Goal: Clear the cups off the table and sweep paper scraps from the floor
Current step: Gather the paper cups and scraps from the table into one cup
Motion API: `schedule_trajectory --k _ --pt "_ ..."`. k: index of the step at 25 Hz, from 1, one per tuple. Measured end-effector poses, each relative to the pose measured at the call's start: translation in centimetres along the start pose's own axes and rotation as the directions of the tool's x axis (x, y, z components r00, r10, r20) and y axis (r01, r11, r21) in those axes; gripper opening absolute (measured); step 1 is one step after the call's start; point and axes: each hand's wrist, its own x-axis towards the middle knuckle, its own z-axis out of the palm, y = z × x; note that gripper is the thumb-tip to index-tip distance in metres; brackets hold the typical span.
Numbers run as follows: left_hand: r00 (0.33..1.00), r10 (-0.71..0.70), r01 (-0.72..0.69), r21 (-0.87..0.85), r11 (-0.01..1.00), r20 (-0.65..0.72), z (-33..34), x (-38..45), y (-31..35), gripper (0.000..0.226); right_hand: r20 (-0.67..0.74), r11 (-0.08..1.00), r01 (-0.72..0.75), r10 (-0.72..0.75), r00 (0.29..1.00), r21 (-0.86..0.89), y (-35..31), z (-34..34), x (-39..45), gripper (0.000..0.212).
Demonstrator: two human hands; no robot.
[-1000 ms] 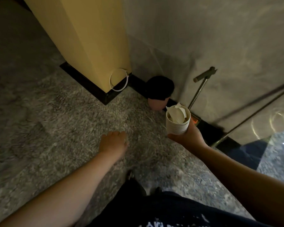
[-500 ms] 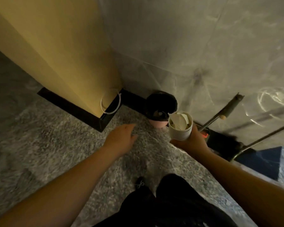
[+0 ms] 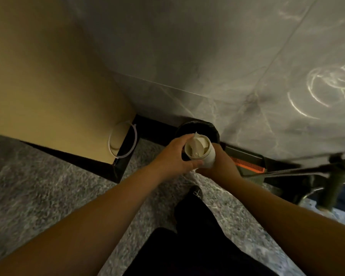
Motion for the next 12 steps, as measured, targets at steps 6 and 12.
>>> schedule_trajectory --k 6,12 --pt "0.993 -0.091 0.094 -0.05 0.994 0.073 -0.5 11.7 -7.3 0.089 -0.019 0.989 -0.138 0.137 0.99 -0.046 4.0 5.5 10.7 0.083" --pt "0.997 -0.074 0.073 0.036 0.997 0.027 3.5 23.9 -18.7 0.082 -0.212 0.915 -0.232 0.167 0.963 -0.332 12.3 12.4 21.4 0.084"
